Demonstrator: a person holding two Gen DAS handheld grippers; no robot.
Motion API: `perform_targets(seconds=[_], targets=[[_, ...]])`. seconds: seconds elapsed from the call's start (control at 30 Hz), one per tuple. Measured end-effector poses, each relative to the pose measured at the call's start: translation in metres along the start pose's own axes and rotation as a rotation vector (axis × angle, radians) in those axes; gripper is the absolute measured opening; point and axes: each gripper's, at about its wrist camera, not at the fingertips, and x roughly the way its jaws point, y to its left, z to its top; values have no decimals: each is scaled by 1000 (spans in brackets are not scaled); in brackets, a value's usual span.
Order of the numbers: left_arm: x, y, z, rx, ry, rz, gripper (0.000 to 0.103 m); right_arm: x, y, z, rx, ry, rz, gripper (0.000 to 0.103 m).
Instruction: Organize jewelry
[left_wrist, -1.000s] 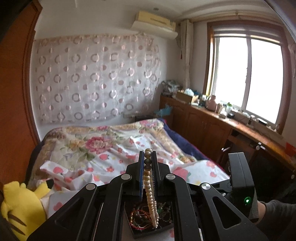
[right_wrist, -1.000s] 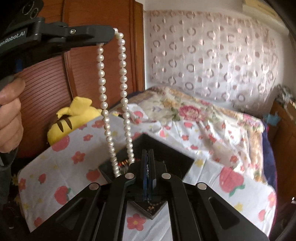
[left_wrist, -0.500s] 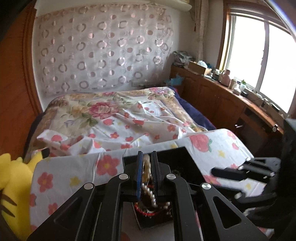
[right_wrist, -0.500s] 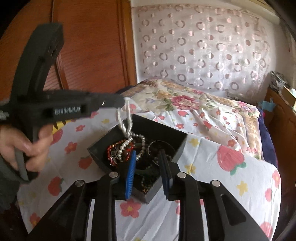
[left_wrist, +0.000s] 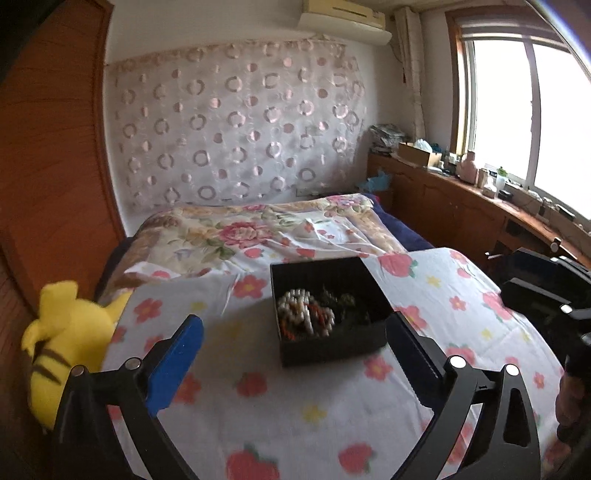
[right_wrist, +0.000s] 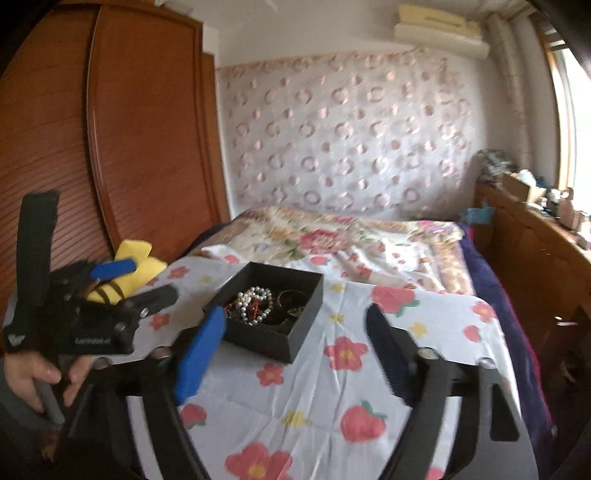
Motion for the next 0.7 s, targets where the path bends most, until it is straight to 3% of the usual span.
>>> perform_targets(seconds=[0.07, 0.2, 0.5, 0.7], targets=[[-18, 0, -8, -7, -11, 23, 95, -19, 3, -7, 5, -37, -36, 101], [-55, -2, -29, -10, -34, 64, 95, -46, 9, -24, 15, -61, -110, 101], [-105, -5, -55, -38, -60, 50, 95, -68, 13, -52, 56, -43, -146, 101], [-113, -9, -57, -26, -73, 61, 95, -72, 19, -59, 45, -53, -149, 101]])
